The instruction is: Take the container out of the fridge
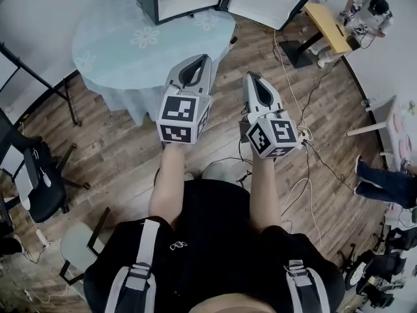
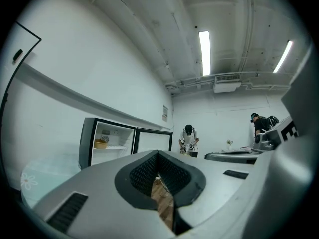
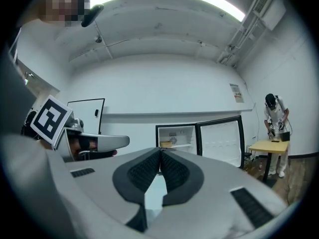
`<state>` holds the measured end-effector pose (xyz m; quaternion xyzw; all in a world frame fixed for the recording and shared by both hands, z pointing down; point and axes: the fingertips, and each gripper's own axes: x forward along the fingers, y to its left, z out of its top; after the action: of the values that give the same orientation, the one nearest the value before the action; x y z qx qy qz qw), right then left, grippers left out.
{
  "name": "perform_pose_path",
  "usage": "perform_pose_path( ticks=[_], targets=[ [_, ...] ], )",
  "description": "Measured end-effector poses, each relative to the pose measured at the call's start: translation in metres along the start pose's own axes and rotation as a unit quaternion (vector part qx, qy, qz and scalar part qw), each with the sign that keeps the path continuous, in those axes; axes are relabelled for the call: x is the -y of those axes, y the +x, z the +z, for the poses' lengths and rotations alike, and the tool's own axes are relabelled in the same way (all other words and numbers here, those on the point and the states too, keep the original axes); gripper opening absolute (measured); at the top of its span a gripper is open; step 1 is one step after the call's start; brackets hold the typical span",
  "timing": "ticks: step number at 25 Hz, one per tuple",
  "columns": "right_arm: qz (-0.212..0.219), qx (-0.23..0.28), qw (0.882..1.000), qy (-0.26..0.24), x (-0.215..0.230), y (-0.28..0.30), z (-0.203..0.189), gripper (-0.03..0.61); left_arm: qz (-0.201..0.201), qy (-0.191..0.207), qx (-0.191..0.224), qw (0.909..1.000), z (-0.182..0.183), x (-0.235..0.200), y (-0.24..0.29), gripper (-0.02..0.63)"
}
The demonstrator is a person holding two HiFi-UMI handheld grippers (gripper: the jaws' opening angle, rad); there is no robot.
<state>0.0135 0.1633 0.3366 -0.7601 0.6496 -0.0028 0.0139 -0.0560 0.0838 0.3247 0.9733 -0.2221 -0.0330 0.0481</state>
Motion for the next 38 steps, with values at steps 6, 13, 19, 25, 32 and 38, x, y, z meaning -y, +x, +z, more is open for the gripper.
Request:
perform_pose_path(
  ticks=[6,13,19,25,32,38],
  targets=[
    [0.018,0.003,1.0,-0.006,0.004,0.028,0.003,0.006,-0.006,-0.001,0.015,0.9999,0.009,-0.007,0.024,0.0],
    [0.046,0.017,0.999,0.022,0.055,0.092,0.006,0.006,0.025,0.011,0.018,0.9995,0.008,-0.038,0.082,0.0],
    [0.099,0.005,0.994,0.044,0.079,0.189,-0.009,0.006,0.091,0.004,-0.015,0.9957,-0.012,-0.094,0.151,0.002],
    [0.112,-0.015,0.988,0.108,0.14,0.272,-0.027,0.006,0.099,0.009,-0.072,0.9924,-0.042,-0.112,0.243,0.001],
    [0.138,0.056,0.976,0.159,0.181,0.34,0.024,0.006,0.132,0.042,-0.049,0.9892,-0.002,-0.132,0.308,0.001],
    [0.156,0.074,0.972,0.159,0.196,0.371,0.038,0.006,0.222,0.031,0.028,0.9741,0.036,-0.164,0.319,0.0]
  ],
)
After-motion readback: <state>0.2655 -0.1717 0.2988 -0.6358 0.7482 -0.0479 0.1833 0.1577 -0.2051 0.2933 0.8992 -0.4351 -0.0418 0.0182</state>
